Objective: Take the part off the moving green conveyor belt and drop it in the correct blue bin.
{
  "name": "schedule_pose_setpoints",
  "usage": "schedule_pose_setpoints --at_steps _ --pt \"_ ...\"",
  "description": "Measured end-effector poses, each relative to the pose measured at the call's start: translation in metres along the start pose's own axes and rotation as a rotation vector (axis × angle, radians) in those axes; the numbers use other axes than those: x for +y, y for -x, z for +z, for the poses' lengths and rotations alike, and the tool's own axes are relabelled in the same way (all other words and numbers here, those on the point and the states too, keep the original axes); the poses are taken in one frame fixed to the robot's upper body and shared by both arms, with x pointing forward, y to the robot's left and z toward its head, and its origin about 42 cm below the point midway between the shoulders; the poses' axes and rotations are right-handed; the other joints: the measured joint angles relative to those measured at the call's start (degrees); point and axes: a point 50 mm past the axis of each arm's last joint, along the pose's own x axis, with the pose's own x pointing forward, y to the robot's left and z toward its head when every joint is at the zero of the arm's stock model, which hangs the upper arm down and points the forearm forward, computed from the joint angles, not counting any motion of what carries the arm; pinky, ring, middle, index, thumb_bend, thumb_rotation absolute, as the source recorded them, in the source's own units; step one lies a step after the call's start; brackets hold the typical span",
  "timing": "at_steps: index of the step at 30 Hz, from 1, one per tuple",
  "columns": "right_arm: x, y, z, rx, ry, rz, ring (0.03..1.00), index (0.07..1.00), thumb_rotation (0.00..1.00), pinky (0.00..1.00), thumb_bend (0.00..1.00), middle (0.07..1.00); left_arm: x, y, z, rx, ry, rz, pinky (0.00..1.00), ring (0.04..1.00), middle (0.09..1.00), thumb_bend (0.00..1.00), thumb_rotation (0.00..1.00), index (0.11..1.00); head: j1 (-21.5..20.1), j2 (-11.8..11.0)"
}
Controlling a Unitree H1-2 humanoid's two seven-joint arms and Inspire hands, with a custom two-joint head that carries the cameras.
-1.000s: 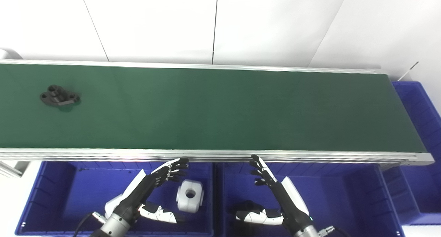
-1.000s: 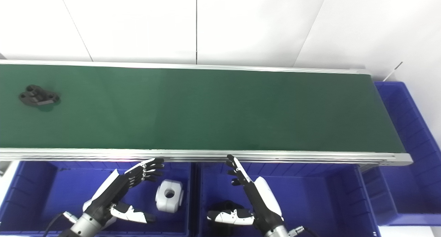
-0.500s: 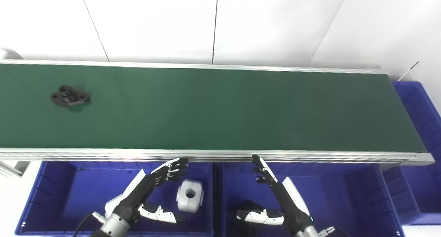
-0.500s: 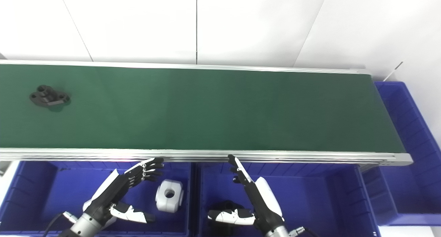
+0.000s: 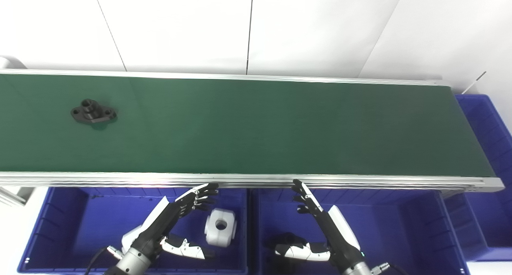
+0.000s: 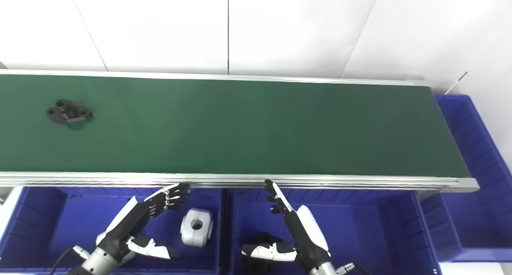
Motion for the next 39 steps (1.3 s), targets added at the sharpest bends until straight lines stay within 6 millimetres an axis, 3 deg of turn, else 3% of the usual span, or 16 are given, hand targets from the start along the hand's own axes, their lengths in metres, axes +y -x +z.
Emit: schedule_pose_setpoints --at_steps 1,4,8,9,13,18,28,39 --pt "0.000 0.000 0.000 0.000 -0.001 0.000 0.885 1.000 0.44 0.77 0.85 0.944 0.000 0.000 0.000 0.000 0.000 0.000 0.74 0.792 0.850 0.86 0.28 0.859 0.27 -0.09" --pt "0.000 0.001 -0.002 0.005 -0.003 0.001 0.891 1.000 0.46 0.78 0.85 0.948 -0.001 0.000 0.000 0.001 -0.001 -0.003 0.73 0.787 0.840 0.87 0.29 0.857 6.49 -3.51" --pt "-0.002 0.007 -0.012 0.010 0.009 0.013 0.883 1.000 0.48 0.76 0.84 0.949 -0.008 -0.001 -0.001 0.004 0.005 -0.015 0.72 0.780 0.841 0.86 0.27 0.858 10.20 -6.07" --pt "-0.003 0.010 -0.015 0.011 0.013 0.016 0.890 1.000 0.47 0.78 0.84 0.949 -0.011 -0.002 -0.001 0.004 0.009 -0.018 0.72 0.777 0.844 0.86 0.27 0.857 13.25 -8.42" --pt "-0.008 0.018 -0.030 0.027 0.005 0.019 0.908 1.000 0.44 0.79 0.84 0.951 -0.027 -0.005 -0.005 0.023 0.007 -0.024 0.71 0.771 0.846 0.87 0.28 0.852 16.52 -12.30" --pt "-0.008 0.020 -0.035 0.027 -0.009 0.019 0.932 1.000 0.40 0.83 0.84 0.962 -0.034 -0.007 -0.007 0.031 -0.019 -0.023 0.70 0.765 0.839 0.87 0.27 0.844 17.14 -13.97" --pt "-0.006 0.018 -0.041 0.037 -0.002 0.028 0.891 1.000 0.38 0.75 0.85 0.950 -0.040 -0.011 -0.013 0.047 -0.028 -0.021 0.69 0.759 0.827 0.89 0.25 0.824 16.09 -15.65" --pt "-0.001 0.018 -0.050 0.035 -0.001 0.014 0.865 0.973 0.38 0.72 0.87 0.928 -0.040 -0.009 -0.024 0.085 -0.030 -0.031 0.67 0.746 0.817 0.90 0.22 0.796 13.63 -21.00"
